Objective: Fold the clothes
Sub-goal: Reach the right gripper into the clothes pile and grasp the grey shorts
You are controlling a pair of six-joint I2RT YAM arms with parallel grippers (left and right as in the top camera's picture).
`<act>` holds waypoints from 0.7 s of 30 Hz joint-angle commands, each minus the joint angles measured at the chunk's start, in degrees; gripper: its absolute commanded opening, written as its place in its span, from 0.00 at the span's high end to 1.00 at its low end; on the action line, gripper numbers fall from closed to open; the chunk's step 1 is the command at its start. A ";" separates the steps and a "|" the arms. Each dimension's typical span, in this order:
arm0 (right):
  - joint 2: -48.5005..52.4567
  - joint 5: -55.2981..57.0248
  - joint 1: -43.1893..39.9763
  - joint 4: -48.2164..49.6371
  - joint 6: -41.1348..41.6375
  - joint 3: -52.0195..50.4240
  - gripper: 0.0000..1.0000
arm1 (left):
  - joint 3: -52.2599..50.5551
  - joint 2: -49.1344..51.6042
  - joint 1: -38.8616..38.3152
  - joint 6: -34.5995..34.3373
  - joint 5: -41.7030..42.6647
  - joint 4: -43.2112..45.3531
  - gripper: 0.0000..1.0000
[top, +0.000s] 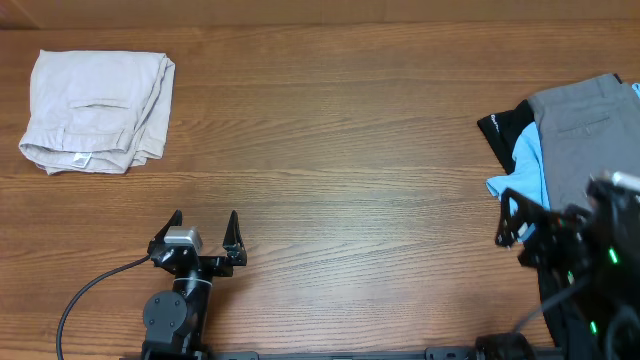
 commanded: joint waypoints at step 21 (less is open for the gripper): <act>27.15 12.83 0.24 -3.72 -0.59 1.70 0.00 | -0.22 -0.66 -0.26 1.27 0.04 0.17 0.00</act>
